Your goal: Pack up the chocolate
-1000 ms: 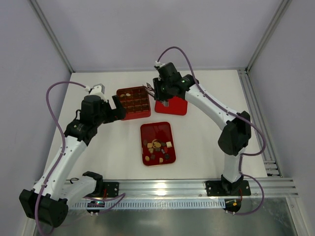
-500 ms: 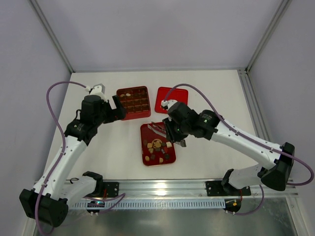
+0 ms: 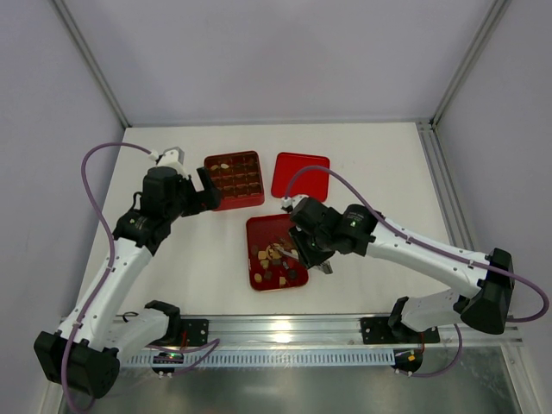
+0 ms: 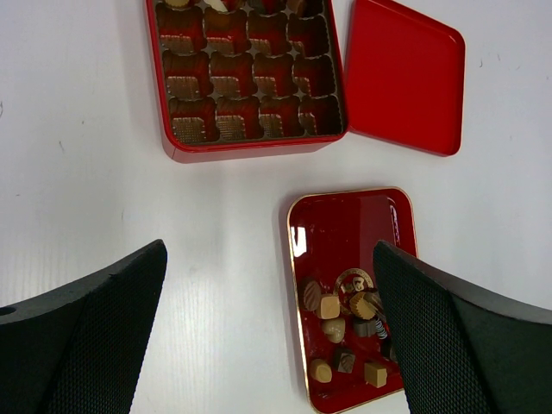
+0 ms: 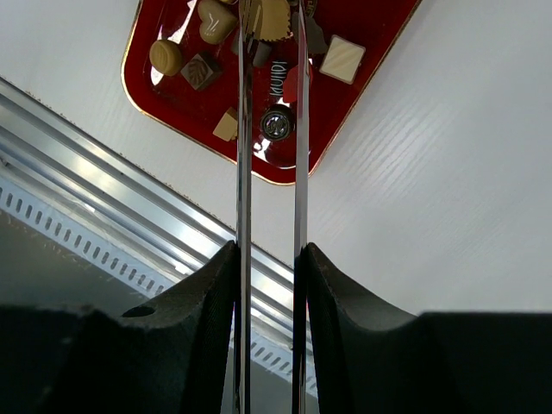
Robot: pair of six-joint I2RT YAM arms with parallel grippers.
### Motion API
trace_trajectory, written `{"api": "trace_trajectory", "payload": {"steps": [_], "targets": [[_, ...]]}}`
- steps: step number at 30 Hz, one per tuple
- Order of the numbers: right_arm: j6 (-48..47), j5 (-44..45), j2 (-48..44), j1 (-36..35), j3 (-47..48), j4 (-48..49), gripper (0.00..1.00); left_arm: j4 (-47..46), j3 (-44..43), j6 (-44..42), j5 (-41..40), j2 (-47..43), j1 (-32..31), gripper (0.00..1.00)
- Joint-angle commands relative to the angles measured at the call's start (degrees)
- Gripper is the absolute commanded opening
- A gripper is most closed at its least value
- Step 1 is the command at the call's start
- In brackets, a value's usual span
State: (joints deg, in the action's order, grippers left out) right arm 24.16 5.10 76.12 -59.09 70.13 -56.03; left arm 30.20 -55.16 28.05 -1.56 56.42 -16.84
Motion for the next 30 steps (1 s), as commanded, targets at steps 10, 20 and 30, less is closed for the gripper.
{"api": "trace_trajectory", "payload": {"steps": [10,20,30], "targets": [[0.3,1.7,-1.1,-0.9,0.2,-0.2,0.39,-2.2,0.1,-0.1,0.3,-0.3,0.3,1.0],[-0.1,2.1,-0.6,-2.1,2.4,-1.7,0.39,-2.2,0.2,0.0,0.2,-0.3,0.3,1.0],[0.3,2.4,-1.5,-4.1,3.9,-4.7,0.39,-2.2,0.2,0.0,0.3,-0.2,0.3,1.0]]}}
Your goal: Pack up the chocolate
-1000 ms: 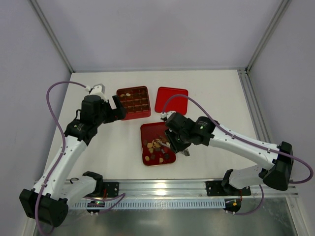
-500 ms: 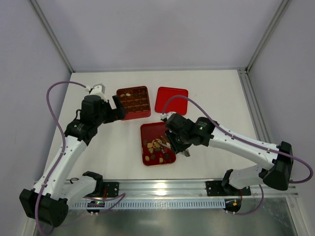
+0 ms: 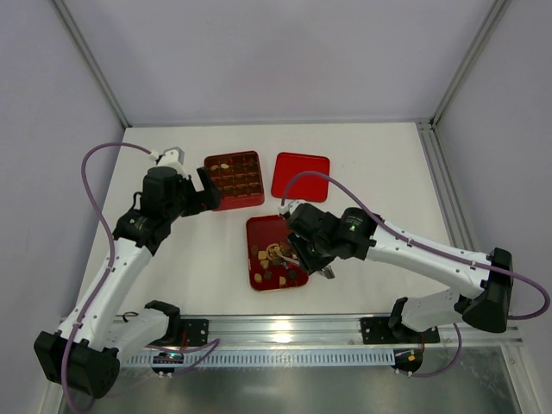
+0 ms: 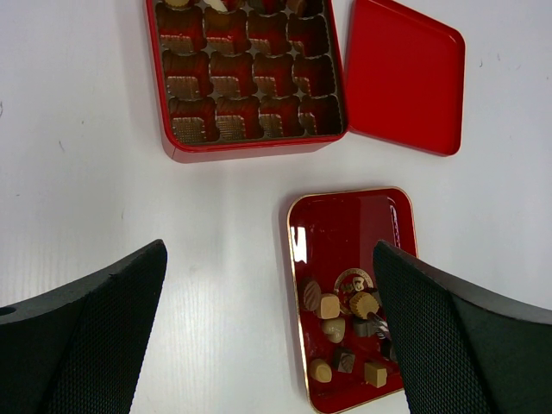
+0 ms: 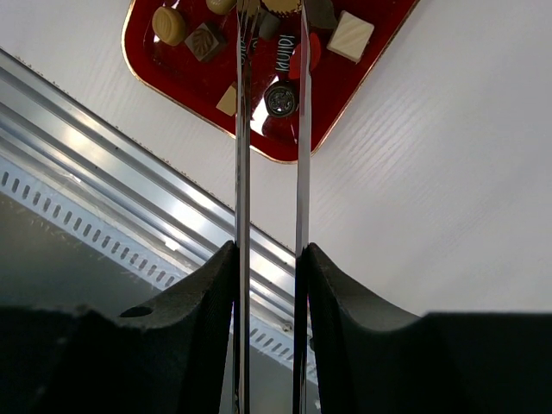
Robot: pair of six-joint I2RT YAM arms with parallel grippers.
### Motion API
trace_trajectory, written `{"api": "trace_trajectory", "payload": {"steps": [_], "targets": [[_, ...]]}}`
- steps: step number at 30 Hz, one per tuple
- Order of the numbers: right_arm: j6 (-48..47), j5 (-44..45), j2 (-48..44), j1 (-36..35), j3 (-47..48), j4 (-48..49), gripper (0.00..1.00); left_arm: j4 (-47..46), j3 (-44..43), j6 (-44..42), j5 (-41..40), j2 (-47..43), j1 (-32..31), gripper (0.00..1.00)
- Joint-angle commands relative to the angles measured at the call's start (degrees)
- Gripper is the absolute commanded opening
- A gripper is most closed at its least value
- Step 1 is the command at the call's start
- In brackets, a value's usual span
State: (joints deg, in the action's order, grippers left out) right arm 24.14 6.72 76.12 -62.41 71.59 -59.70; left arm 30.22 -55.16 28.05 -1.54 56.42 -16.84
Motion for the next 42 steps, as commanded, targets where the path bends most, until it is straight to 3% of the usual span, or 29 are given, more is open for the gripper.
{"api": "trace_trajectory", "payload": {"steps": [1,42], "targets": [[0.2,0.7,-1.5,-1.0,2.5,-1.1,0.39,-2.2,0.1,-0.1,0.3,-0.1,0.3,1.0],[-0.7,-1.1,3.2,-5.2,2.9,-1.8,0.38,-2.1,0.2,0.0,0.2,0.0,0.3,1.0]]}}
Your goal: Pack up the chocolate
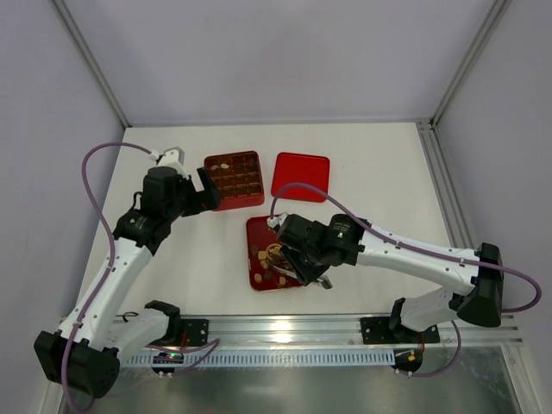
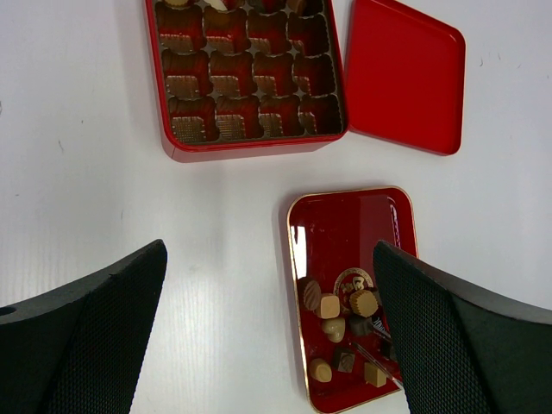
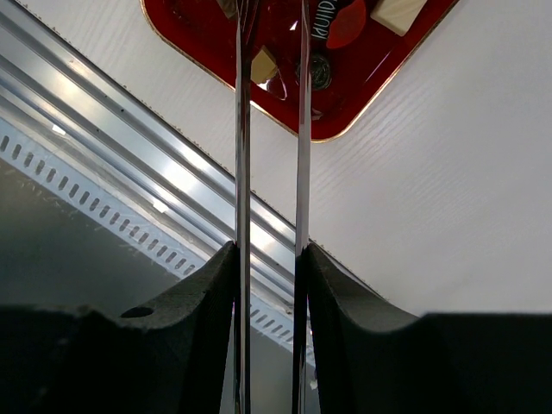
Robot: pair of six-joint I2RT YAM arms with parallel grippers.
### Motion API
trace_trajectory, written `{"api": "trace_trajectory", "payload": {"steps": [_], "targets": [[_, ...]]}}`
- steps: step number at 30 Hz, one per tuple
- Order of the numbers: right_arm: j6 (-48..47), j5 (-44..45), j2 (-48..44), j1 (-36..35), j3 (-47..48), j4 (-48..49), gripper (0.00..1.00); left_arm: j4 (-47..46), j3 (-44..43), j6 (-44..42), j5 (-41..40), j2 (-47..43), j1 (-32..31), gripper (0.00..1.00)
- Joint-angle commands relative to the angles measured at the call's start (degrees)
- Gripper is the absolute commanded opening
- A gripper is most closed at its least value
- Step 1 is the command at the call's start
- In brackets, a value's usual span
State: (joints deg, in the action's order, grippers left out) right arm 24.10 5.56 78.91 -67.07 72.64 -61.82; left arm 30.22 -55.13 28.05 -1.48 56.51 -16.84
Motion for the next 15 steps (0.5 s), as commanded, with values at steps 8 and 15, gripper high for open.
{"api": "trace_trajectory", "payload": {"steps": [8,15], "targets": [[-0.9,0.4,0.0,-0.5,3.9,-0.1,0.38,-2.1,0.1,-0.1,0.1,-0.3,0.3,1.0],[-0.9,3.1,0.9,-0.5,4.7,-1.2,0.39,-2.1,0.2,-0.1,0.0,-0.3,0.3,1.0]]}}
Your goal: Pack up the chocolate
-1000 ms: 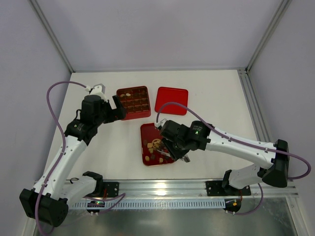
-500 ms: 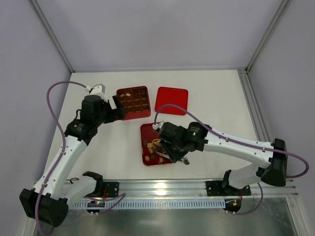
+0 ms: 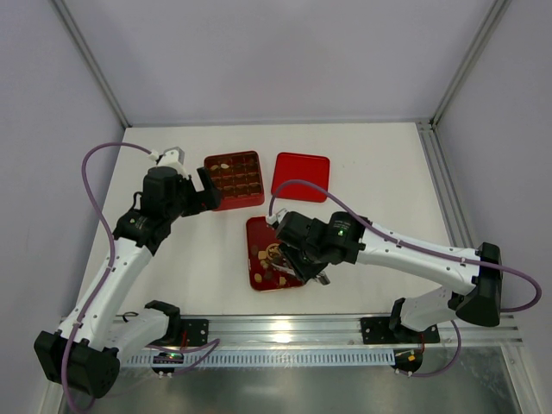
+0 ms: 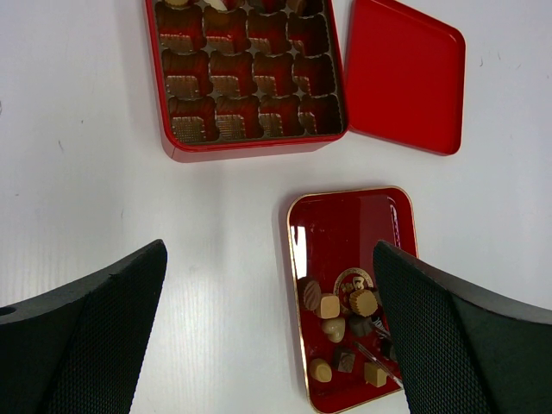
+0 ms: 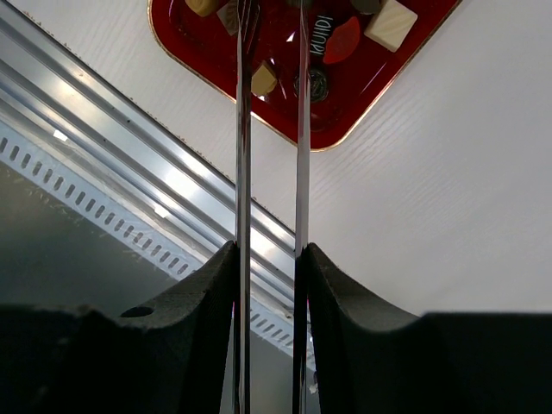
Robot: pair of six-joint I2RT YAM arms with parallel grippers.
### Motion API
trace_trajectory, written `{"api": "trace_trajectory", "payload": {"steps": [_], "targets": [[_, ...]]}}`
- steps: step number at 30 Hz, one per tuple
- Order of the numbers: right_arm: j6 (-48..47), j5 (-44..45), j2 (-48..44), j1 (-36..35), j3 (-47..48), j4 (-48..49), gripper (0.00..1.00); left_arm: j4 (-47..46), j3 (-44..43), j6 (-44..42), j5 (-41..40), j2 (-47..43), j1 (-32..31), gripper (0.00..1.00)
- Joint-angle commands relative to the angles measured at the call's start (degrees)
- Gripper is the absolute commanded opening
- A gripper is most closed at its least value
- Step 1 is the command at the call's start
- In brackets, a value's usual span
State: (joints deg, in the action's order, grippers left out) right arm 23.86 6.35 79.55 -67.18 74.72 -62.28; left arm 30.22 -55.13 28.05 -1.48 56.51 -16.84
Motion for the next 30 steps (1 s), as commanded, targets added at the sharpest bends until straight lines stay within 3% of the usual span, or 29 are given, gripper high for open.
{"api": "trace_trajectory", "payload": {"steps": [1,30], "targets": [[-0.5,2.6,0.3,-0.4,2.8,-0.9,0.39,-2.0,0.1,-0.1,0.0,-0.4,0.3,1.0],[-1.3,1.0,2.5,-0.4,0.4,0.7,0.39,-2.0,0.2,-0.1,-0.3,-0.6,0.3,1.0]]}}
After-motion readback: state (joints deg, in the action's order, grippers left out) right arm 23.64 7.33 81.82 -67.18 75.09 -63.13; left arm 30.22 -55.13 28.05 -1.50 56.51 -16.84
